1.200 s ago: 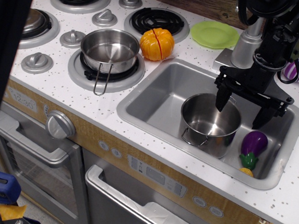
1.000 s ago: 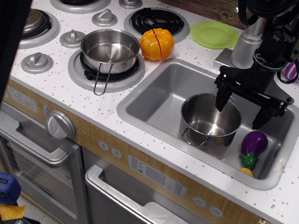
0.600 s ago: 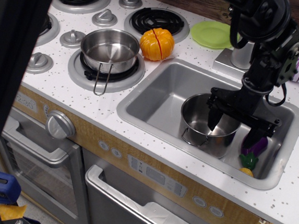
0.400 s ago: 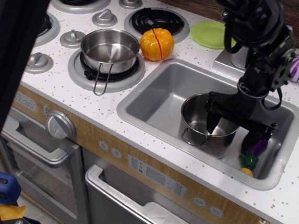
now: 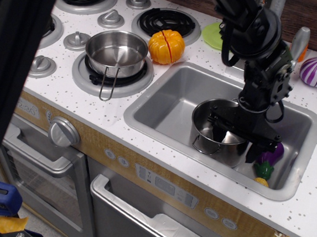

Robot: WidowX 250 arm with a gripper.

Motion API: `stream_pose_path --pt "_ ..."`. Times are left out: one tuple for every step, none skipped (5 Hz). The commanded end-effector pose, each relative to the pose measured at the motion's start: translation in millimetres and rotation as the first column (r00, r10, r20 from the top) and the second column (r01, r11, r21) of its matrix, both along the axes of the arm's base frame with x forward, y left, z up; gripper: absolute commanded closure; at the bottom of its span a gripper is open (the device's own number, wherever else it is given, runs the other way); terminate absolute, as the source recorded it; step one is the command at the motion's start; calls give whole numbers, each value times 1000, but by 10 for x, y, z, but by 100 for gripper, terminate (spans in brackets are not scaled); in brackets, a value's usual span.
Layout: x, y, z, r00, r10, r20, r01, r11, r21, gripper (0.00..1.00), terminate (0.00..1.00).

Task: Pick up pot from sink

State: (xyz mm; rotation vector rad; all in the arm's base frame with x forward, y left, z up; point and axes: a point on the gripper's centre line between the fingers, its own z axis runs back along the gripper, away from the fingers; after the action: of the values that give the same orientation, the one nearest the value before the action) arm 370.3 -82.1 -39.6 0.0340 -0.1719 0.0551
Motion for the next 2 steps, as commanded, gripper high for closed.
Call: stream_pose_path --pt "104 20 145 998 19 58 -18 1000 -18 100 0" --pt "115 19 155 998 17 58 -16 1000 -16 100 0"
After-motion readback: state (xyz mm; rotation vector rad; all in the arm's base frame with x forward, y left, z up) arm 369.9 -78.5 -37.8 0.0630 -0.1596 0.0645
